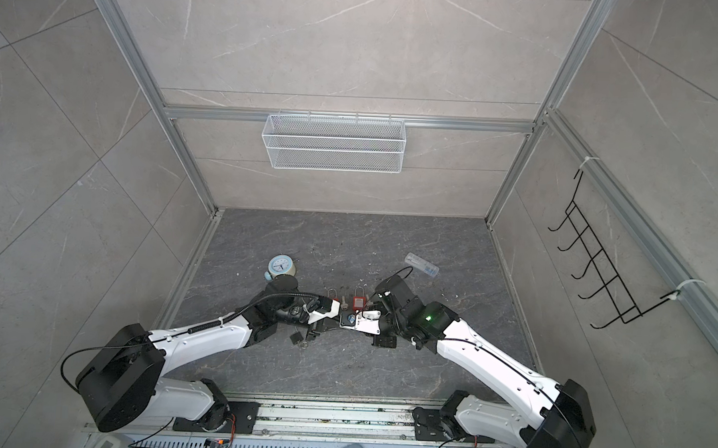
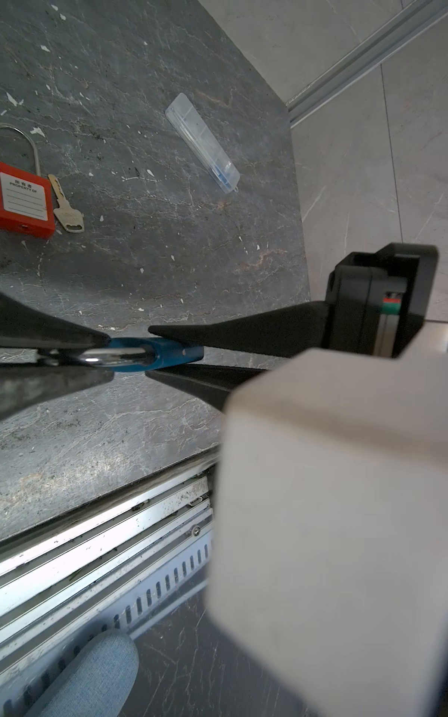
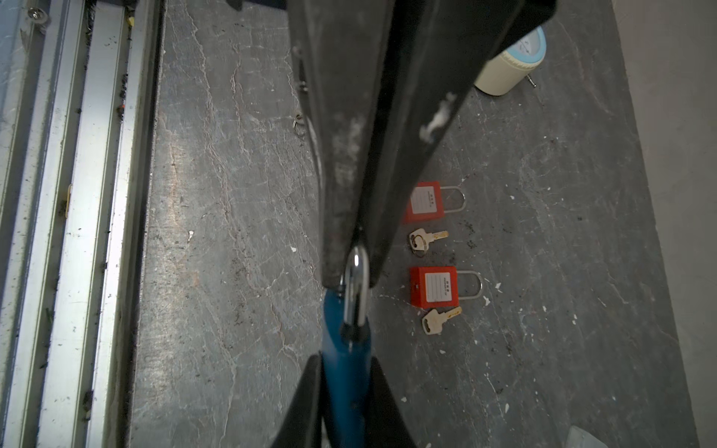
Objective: Lock with the key
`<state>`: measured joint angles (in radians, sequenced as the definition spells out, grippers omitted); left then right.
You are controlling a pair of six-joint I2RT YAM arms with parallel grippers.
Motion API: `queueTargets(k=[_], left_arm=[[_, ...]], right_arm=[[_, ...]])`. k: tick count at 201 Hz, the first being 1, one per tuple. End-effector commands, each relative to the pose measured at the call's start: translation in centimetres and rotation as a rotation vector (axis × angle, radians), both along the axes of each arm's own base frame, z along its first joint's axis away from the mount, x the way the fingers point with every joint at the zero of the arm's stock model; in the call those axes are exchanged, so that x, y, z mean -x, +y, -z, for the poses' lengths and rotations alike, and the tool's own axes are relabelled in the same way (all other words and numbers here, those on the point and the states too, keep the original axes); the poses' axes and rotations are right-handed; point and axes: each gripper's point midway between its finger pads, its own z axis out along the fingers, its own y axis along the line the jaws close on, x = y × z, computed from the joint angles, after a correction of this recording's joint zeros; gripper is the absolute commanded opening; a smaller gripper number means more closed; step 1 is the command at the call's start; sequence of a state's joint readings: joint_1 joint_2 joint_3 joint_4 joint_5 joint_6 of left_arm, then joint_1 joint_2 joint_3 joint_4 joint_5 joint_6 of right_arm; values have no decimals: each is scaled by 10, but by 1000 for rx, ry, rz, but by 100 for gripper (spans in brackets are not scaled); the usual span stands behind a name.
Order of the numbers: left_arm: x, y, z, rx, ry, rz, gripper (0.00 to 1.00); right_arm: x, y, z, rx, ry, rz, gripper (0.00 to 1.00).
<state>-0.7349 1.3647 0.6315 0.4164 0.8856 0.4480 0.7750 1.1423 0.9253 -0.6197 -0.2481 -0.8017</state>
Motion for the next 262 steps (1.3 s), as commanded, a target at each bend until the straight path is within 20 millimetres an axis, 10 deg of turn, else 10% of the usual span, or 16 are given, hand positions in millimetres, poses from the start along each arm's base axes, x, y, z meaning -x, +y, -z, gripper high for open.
queueTargets(k=[1,90,143,262], left_arm=[[18,-11,-19,47,43,85,0],[-3,7,-33,40,-11,-15,0],[-8,15,-50,102,-21,-45,0],[12,18,-62,152,-19,48,0]], right_arm=[[2,60,-92,-329,-219,-205,0],[3,23,-73,-229,-165,-79,12],[3,-1,-67,-229,-170,30,49],[-2,-1,-53,-208,-76,70,49]])
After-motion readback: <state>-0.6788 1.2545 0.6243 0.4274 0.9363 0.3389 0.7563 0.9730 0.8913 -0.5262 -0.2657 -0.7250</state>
